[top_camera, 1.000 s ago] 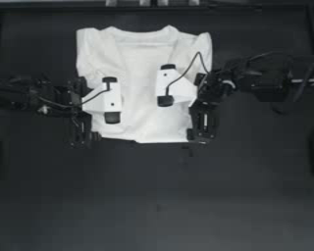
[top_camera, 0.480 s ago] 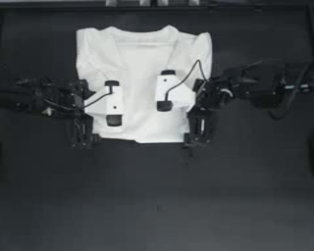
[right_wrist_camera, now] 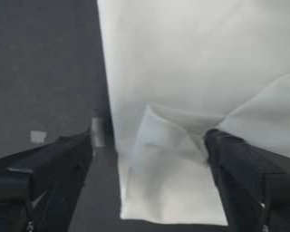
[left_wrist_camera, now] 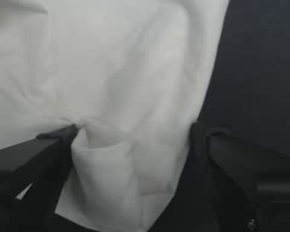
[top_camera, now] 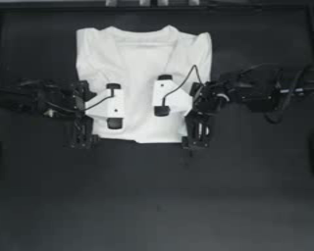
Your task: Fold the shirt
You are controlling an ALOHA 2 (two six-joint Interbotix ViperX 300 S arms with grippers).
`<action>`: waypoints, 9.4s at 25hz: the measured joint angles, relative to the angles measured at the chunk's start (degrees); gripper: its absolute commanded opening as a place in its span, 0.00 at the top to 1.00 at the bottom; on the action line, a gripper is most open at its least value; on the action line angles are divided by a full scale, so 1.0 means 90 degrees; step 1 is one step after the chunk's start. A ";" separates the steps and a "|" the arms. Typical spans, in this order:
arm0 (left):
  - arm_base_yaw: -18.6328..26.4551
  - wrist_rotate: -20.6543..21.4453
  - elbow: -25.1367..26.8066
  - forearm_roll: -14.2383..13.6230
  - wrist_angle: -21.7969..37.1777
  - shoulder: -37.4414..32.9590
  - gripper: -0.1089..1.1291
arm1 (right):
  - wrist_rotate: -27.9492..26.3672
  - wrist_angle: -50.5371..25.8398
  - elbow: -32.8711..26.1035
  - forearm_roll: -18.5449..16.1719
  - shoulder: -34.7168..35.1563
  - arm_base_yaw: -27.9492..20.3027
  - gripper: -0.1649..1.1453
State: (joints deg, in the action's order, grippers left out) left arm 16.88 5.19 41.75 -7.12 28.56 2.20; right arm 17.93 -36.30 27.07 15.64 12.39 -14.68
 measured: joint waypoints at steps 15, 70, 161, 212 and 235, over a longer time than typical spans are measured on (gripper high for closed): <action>-0.0098 0.0117 -0.0352 -0.0205 0.0430 0.0244 0.93 | -0.0986 -0.0322 0.0010 -0.1035 0.0176 -0.0020 0.95; -0.4258 -0.4834 -0.1914 -0.1846 0.3477 -0.0371 0.87 | -0.6250 -0.1123 0.0869 -0.2998 -0.2891 0.3301 0.82; -0.0186 -0.1807 -0.1162 -0.1299 -0.0391 -0.1436 0.21 | -0.5713 0.0479 0.2402 0.0176 -0.3975 -0.0967 0.12; -0.0283 -0.1816 -0.0850 -0.1338 -0.0566 -0.1436 0.21 | -0.9863 0.4658 0.3613 -0.2520 -0.1836 0.0059 0.93; -0.0547 -0.1836 -0.0840 -0.1328 -0.2188 0.0166 0.21 | -0.9746 0.1973 0.2393 -0.2891 -0.2344 0.0303 0.83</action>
State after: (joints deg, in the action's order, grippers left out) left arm 11.95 -11.34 34.19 -19.07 8.88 3.69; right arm -69.79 -18.54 48.60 -10.37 -8.70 -11.95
